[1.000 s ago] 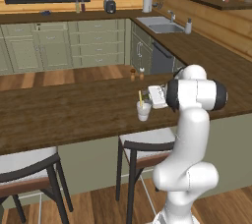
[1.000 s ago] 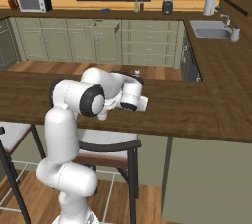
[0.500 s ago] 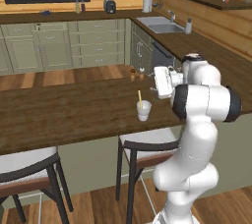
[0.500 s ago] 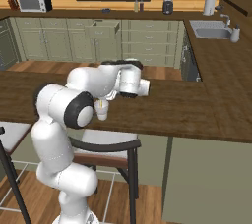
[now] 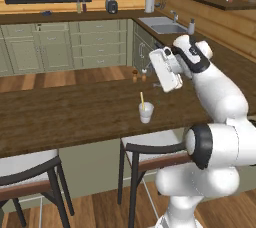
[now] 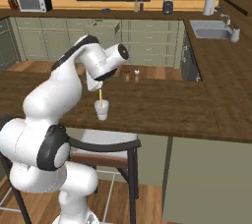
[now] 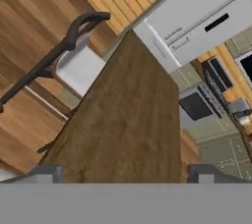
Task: Take a straw from the drawer in front and place it inside the glass cup on the dining counter.
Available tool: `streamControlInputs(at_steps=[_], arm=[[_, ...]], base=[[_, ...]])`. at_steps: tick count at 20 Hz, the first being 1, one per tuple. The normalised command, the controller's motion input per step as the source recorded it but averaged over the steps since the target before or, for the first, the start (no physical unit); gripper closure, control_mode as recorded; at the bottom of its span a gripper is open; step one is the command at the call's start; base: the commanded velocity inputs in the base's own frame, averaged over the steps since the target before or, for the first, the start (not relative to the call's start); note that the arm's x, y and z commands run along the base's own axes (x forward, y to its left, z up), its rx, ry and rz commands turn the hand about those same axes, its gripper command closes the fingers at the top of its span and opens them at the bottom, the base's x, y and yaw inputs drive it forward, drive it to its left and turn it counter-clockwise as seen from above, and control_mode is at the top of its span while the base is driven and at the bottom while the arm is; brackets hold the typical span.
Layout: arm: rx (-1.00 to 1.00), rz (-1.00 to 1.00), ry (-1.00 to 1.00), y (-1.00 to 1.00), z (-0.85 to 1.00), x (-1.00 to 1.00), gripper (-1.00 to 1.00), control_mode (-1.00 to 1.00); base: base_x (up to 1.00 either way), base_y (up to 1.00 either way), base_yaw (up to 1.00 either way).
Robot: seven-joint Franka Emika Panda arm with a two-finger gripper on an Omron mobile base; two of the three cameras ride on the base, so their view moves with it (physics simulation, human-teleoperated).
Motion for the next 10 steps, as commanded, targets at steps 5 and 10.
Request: streamControlInputs(at_steps=[5,10], arm=[[-0.75,0.03,-0.29,0.77,0.09,-0.95,-1.0,-1.0],[-0.5,0.13,0.03,0.56,0.02,-0.82,-1.0,-1.0]], base=[[0.0,0.0,0.0],[0.0,0.0,0.0]])
